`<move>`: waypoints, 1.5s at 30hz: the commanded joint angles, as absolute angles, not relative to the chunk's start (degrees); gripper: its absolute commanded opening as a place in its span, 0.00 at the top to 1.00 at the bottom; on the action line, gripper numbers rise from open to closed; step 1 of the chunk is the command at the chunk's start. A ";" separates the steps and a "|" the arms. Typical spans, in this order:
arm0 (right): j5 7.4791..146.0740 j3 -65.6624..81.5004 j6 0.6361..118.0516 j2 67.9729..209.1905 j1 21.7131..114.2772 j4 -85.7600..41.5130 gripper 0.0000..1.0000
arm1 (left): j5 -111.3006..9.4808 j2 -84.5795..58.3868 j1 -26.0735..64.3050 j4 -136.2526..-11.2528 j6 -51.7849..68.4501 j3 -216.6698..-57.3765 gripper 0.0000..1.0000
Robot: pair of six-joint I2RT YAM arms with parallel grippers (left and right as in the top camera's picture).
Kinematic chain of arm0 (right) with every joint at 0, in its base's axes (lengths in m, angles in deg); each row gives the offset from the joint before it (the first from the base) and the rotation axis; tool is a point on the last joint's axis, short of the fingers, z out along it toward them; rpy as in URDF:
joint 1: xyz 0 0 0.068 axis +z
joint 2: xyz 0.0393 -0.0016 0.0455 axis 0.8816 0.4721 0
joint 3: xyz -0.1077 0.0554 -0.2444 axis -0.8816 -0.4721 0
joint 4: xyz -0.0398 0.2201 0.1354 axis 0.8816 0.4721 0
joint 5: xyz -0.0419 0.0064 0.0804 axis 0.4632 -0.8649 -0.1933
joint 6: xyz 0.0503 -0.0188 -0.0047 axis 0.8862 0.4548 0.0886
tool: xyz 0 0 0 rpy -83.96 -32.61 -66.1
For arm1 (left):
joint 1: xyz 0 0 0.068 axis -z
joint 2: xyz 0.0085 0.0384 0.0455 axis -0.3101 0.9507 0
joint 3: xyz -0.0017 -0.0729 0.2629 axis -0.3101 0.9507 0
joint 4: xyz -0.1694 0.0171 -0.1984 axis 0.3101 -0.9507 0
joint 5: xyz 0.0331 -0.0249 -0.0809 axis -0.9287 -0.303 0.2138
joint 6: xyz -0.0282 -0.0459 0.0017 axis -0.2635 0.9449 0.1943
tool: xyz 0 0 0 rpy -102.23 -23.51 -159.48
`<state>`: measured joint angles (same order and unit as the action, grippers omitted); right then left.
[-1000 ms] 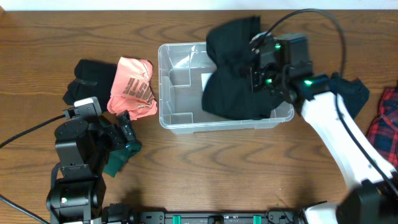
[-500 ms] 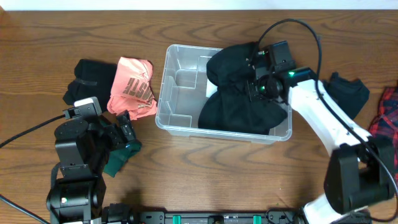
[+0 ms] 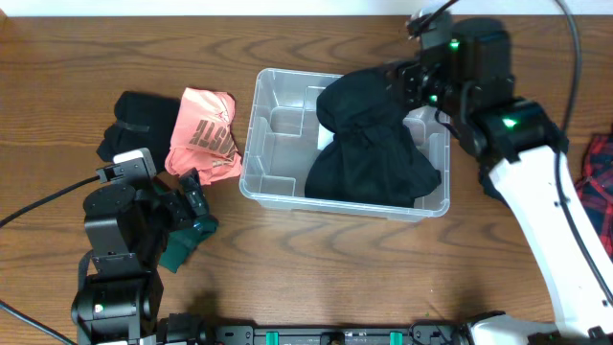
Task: Pack container
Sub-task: 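Carry the black garment with the right gripper into the clear box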
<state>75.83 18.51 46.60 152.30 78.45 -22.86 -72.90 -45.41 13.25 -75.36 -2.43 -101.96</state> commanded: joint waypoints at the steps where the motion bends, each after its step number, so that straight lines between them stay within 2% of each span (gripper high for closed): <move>1: 76.02 17.66 44.98 156.45 80.01 -21.83 0.79 | -72.59 -45.50 13.33 -75.27 -2.78 -103.19 0.02; 5: 75.91 17.55 44.98 163.97 80.95 -21.44 0.90 | -72.59 -45.50 13.33 -75.32 -2.78 -103.19 0.02; 13: 77.49 17.55 46.01 182.37 80.81 -20.10 0.99 | -72.57 -45.50 13.31 -75.32 -2.78 -103.19 0.02; 20: 81.07 17.55 46.62 191.42 80.38 -15.05 0.98 | -72.59 -45.50 13.33 -75.03 -2.78 -103.19 0.02; 24: 83.83 18.86 45.66 191.01 80.38 -14.81 0.93 | -72.59 -45.50 13.31 -74.92 -2.78 -103.19 0.02; 32: 84.24 33.09 45.14 187.81 79.94 -7.01 0.92 | -72.59 -45.50 13.31 -74.92 -2.78 -103.19 0.02; 34: 84.37 35.91 44.61 186.94 79.92 -4.76 0.96 | -72.59 -45.50 13.33 -74.94 -2.78 -103.19 0.02; 36: 82.73 37.20 38.01 186.28 80.95 -2.18 0.99 | -72.59 -45.50 13.31 -74.90 -2.78 -103.19 0.02; 40: 85.55 36.74 24.72 186.24 85.08 6.21 0.96 | -72.59 -45.50 13.33 -74.92 -2.78 -103.19 0.02; 43: 86.08 33.96 21.27 186.35 87.02 6.15 0.96 | -72.59 -45.50 13.33 -74.88 -2.78 -103.19 0.02; 45: 86.08 31.14 18.32 186.37 87.52 3.15 0.92 | -72.59 -45.50 13.33 -74.88 -2.78 -103.19 0.02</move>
